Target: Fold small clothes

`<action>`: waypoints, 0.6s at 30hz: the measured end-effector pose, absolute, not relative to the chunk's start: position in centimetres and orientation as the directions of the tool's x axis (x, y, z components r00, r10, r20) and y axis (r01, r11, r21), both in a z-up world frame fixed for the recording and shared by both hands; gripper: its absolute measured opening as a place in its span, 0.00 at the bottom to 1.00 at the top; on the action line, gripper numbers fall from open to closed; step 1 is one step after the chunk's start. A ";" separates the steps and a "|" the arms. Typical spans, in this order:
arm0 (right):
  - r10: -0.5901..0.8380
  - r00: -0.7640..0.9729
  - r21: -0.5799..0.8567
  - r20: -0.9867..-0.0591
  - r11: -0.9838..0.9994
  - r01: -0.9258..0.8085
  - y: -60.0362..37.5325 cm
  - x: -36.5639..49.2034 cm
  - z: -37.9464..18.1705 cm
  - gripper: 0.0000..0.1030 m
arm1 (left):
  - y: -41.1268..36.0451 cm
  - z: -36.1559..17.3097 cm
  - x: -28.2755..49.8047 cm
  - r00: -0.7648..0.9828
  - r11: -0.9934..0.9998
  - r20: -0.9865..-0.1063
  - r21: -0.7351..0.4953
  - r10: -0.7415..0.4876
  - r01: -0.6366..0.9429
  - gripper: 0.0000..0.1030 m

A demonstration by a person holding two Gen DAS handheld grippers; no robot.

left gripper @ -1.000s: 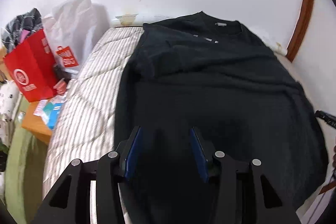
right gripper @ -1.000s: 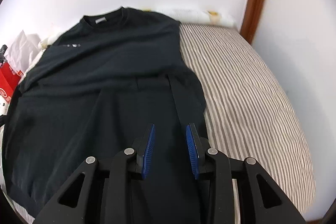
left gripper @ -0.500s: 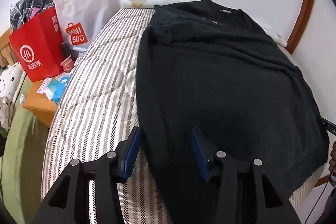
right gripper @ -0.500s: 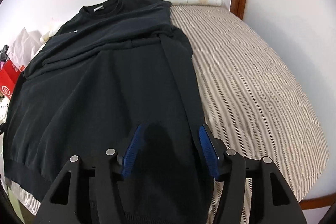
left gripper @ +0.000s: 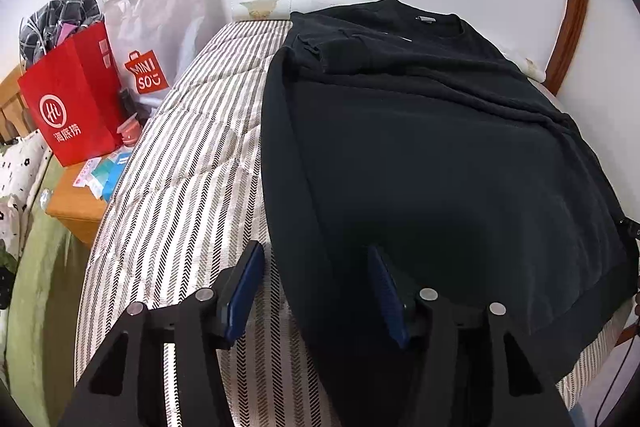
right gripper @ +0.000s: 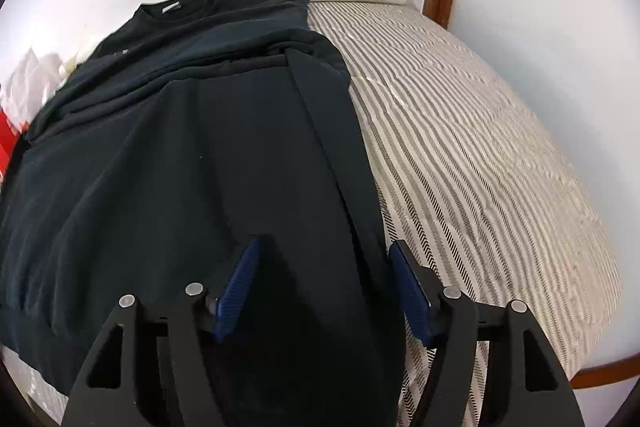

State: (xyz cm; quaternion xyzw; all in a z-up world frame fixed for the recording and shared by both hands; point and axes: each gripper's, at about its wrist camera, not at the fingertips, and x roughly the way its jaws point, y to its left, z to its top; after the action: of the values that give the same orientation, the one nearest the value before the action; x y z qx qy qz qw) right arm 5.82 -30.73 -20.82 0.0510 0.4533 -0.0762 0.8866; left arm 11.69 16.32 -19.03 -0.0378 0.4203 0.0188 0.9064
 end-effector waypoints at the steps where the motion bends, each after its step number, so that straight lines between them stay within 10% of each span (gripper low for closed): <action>1: -0.089 0.579 0.019 -0.810 0.984 0.177 -30.8 5.8 -20.8 0.65 | 16.3 -19.0 11.7 0.647 0.997 -0.763 -0.050 0.005 -0.067 0.51; 18: -0.116 0.591 0.000 -0.798 0.981 0.192 -30.7 5.6 -21.0 0.70 | 16.3 -19.1 11.6 0.658 0.997 -0.753 -0.044 0.008 -0.062 0.54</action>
State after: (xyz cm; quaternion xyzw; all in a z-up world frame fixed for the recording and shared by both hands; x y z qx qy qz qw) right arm 5.64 -30.75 -21.02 0.0429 0.4440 -0.0863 0.8908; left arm 11.57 16.31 -19.08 -0.0328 0.4129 0.0194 0.9100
